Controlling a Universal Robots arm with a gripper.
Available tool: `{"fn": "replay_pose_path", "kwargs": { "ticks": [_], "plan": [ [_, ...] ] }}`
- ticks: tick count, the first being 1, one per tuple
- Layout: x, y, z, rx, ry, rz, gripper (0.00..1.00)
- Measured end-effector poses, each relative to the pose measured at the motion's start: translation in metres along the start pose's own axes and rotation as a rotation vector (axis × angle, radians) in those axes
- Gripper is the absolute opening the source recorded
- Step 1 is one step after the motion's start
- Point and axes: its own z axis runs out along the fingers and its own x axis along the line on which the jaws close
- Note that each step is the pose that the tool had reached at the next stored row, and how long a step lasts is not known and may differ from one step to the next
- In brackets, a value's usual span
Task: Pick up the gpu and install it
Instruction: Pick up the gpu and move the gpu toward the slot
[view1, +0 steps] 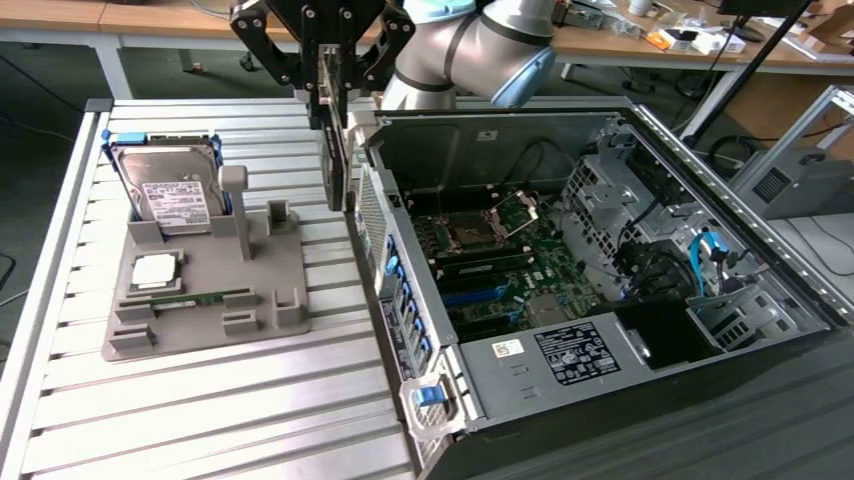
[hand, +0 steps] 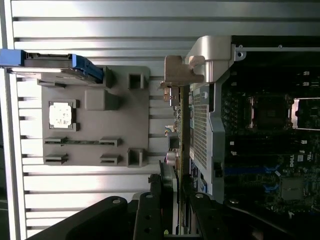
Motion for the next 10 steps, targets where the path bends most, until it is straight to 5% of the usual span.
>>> {"fn": "replay_pose_path", "kwargs": {
  "ticks": [10],
  "plan": [
    [-0.0053, -0.0002, 0.0002, 0.001, 0.0, 0.0, 0.27]
  ]
}}
